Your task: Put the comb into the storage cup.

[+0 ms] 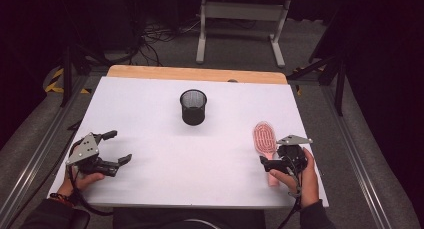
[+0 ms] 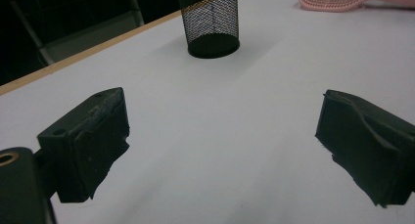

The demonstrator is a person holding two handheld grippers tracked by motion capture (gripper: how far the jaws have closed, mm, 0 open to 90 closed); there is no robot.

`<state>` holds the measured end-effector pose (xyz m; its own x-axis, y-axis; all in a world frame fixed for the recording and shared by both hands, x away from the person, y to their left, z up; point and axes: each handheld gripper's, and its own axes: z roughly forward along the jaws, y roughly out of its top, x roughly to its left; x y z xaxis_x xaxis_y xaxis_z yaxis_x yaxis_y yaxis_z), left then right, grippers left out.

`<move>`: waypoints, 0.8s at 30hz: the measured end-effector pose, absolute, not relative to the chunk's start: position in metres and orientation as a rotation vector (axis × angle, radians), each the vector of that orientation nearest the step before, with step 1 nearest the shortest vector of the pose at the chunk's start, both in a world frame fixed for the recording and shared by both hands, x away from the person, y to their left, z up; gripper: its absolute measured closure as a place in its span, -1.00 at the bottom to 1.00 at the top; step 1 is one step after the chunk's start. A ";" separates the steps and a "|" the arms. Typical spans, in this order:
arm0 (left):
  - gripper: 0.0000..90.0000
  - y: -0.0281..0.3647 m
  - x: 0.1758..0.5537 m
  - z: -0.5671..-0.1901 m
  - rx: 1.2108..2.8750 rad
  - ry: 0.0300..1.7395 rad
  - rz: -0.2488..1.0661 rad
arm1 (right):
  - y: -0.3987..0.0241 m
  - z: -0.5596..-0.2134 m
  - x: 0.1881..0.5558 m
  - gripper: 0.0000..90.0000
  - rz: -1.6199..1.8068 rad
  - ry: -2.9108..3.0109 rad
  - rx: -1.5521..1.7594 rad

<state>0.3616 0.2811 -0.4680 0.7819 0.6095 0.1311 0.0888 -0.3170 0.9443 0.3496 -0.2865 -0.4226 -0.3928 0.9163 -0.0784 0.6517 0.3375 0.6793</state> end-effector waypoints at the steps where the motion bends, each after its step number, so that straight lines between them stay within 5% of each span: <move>1: -0.86 0.281 0.362 -0.468 1.842 0.536 0.574 | -0.287 -0.425 0.351 -0.69 0.781 2.142 1.412; 9: -0.85 0.280 0.362 -0.468 1.844 0.540 0.578 | -0.290 -0.438 0.364 -0.81 0.693 2.089 1.588; 22: -0.83 0.278 0.362 -0.468 1.849 0.553 0.580 | -0.283 -0.448 0.374 -0.37 0.623 2.122 1.616; 24: -0.83 0.279 0.362 -0.468 1.848 0.551 0.581 | -0.282 -0.447 0.374 -0.17 0.633 2.107 1.615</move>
<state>0.3615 0.2790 -0.4681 0.7742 0.6193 0.1306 0.0982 -0.3215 0.9418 0.3738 -0.2823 -0.4474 -0.2452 0.9684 -0.0466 0.7825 0.2260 0.5802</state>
